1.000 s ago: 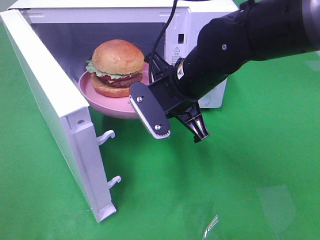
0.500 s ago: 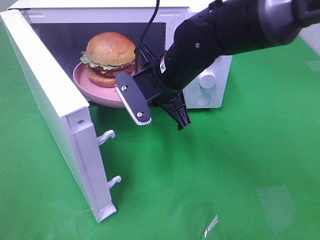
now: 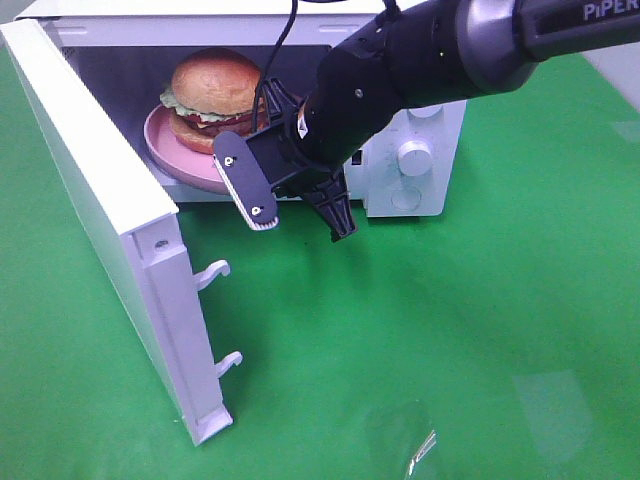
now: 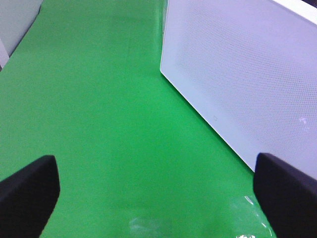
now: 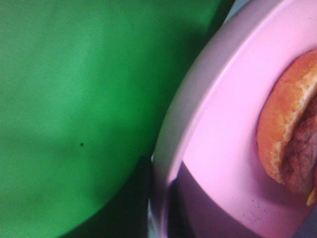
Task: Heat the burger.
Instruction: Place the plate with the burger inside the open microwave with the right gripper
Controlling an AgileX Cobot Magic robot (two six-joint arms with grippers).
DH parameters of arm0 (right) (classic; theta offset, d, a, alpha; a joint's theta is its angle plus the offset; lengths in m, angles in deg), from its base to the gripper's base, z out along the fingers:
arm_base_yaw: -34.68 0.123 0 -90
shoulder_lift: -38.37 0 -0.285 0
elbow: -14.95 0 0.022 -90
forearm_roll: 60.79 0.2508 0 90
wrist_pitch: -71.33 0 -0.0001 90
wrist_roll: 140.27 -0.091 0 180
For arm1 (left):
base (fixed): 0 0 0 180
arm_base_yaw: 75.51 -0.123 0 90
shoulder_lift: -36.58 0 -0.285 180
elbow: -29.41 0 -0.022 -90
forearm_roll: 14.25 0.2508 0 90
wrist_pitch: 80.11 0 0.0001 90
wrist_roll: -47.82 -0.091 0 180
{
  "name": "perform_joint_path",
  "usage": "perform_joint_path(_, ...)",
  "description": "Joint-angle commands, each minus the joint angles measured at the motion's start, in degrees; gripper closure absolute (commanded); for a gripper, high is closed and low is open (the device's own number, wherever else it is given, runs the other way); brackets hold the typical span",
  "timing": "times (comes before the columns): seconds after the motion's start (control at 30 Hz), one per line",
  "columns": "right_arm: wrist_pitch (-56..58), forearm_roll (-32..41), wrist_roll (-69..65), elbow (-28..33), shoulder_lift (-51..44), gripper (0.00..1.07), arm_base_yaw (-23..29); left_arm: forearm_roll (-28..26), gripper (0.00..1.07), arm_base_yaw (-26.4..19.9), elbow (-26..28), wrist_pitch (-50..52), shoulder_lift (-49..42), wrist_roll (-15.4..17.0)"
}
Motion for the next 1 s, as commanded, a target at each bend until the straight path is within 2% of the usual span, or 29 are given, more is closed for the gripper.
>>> perform_joint_path(0.03, -2.3, -1.4, -2.9, -4.5, 1.4, 1.07, -0.2, 0.2, 0.08, 0.2, 0.0, -0.3, -0.2, 0.2)
perform_joint_path(0.63, 3.3, -4.8, -6.0, -17.1, 8.7, 1.07, -0.2, 0.2, 0.08, 0.2, 0.0, -0.3, -0.2, 0.2)
perform_joint_path(1.0, 3.7, -5.8, -5.3, -19.2, 10.5, 1.07, -0.2, 0.2, 0.08, 0.2, 0.0, -0.3, -0.2, 0.2)
